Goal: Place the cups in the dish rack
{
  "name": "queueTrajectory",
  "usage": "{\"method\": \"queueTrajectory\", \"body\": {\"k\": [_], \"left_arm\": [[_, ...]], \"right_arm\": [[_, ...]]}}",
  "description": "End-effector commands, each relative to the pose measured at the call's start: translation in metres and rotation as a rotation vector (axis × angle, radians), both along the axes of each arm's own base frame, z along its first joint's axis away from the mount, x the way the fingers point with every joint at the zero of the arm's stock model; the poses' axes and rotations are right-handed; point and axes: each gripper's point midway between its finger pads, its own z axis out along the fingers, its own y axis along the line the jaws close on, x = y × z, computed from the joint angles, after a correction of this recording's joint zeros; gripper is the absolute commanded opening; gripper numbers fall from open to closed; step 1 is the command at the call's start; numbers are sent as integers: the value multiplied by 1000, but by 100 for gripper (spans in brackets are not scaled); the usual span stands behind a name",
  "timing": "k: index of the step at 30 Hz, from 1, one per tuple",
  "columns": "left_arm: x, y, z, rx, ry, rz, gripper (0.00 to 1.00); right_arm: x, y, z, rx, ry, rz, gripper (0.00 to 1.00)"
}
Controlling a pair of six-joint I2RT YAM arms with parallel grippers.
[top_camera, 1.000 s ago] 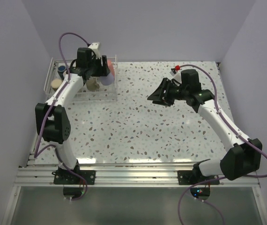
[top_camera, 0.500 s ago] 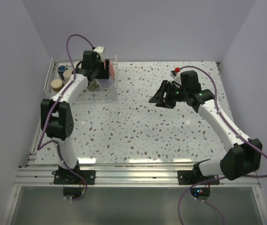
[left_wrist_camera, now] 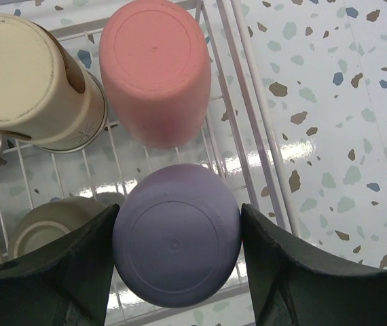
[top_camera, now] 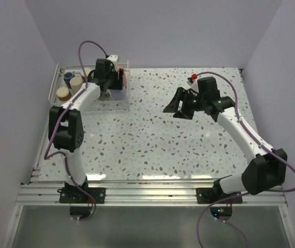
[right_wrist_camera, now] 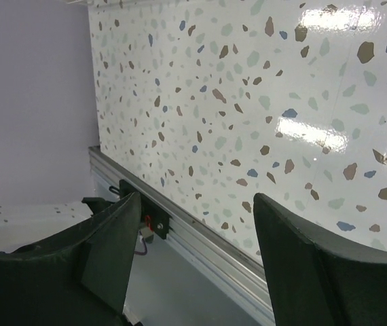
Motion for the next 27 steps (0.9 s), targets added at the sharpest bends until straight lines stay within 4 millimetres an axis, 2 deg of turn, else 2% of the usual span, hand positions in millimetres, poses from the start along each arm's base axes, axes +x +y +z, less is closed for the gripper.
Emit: {"method": "queueTrajectory", "body": {"k": [1, 6, 13, 16, 18, 20, 24, 27], "left_arm": [[15, -3, 25, 12, -103, -11, 24], [18, -3, 27, 30, -100, -23, 48], [14, -2, 24, 40, -87, -35, 72], [14, -3, 29, 39, -94, -33, 79], [14, -3, 38, 40, -113, -34, 93], [12, -3, 46, 37, -122, -34, 100], [11, -5, 66, 31, -155, -37, 100], [9, 2, 83, 43, -185, -8, 100]], "right_arm": [[8, 1, 14, -5, -48, 0, 71], [10, 1, 12, -4, -45, -4, 79], [12, 2, 10, -3, -39, -6, 84], [12, 2, 10, -3, -39, -8, 85], [12, 1, 11, -1, -44, -10, 86], [12, 1, 11, 0, -43, -11, 87], [11, 1, 12, 4, -45, -12, 87], [9, 2, 14, 8, -51, -10, 88]]}}
